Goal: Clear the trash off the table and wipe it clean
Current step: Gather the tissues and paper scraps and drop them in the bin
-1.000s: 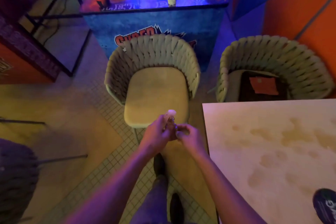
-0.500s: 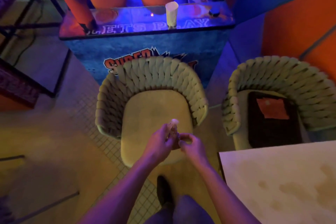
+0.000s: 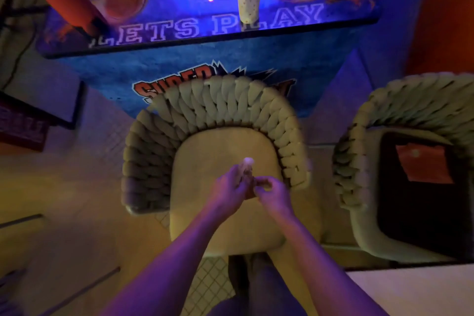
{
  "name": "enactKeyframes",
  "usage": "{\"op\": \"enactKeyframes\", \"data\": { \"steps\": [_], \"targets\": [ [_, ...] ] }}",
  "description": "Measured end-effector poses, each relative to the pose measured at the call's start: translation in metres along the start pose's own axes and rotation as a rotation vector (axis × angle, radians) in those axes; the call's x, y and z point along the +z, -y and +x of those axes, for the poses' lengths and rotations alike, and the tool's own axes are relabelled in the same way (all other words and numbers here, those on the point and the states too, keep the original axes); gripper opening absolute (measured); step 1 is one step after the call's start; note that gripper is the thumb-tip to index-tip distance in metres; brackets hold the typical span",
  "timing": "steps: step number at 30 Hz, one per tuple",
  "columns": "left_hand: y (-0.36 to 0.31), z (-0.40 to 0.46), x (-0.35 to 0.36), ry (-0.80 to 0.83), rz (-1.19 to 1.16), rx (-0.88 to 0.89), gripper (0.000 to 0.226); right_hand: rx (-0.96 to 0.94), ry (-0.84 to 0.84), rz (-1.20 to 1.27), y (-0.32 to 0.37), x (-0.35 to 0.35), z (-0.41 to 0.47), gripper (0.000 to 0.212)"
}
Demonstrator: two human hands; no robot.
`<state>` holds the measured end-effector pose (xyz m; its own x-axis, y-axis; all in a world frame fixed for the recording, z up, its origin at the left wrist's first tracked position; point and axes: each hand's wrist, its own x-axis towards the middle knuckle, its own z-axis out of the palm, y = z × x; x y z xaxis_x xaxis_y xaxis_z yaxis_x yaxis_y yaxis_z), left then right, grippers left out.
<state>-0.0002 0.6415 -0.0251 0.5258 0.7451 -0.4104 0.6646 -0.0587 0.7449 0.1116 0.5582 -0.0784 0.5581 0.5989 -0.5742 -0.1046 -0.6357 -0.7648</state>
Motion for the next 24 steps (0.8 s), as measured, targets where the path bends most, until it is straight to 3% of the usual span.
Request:
{"op": "enactKeyframes", "data": {
  "steps": [2, 6, 12, 19, 24],
  "targets": [
    [0.001, 0.02, 0.004, -0.01, 0.005, -0.031, 0.019, 0.026, 0.009, -0.016, 0.003, 0.0, 0.02, 0.02],
    [0.013, 0.067, 0.015, 0.002, 0.017, -0.09, 0.008, 0.054, 0.008, -0.057, 0.003, 0.005, 0.066, 0.019],
    [0.038, 0.122, 0.031, 0.003, 0.062, -0.116, 0.033, 0.081, 0.007, -0.137, -0.008, 0.024, 0.125, 0.019],
    [0.079, 0.182, 0.051, -0.04, 0.094, -0.03, 0.032, 0.062, -0.027, -0.065, -0.027, 0.05, 0.186, 0.016],
    [0.109, 0.216, 0.061, -0.059, 0.092, 0.047, 0.036, 0.015, -0.016, -0.092, -0.045, 0.066, 0.227, 0.034]
  ]
}}
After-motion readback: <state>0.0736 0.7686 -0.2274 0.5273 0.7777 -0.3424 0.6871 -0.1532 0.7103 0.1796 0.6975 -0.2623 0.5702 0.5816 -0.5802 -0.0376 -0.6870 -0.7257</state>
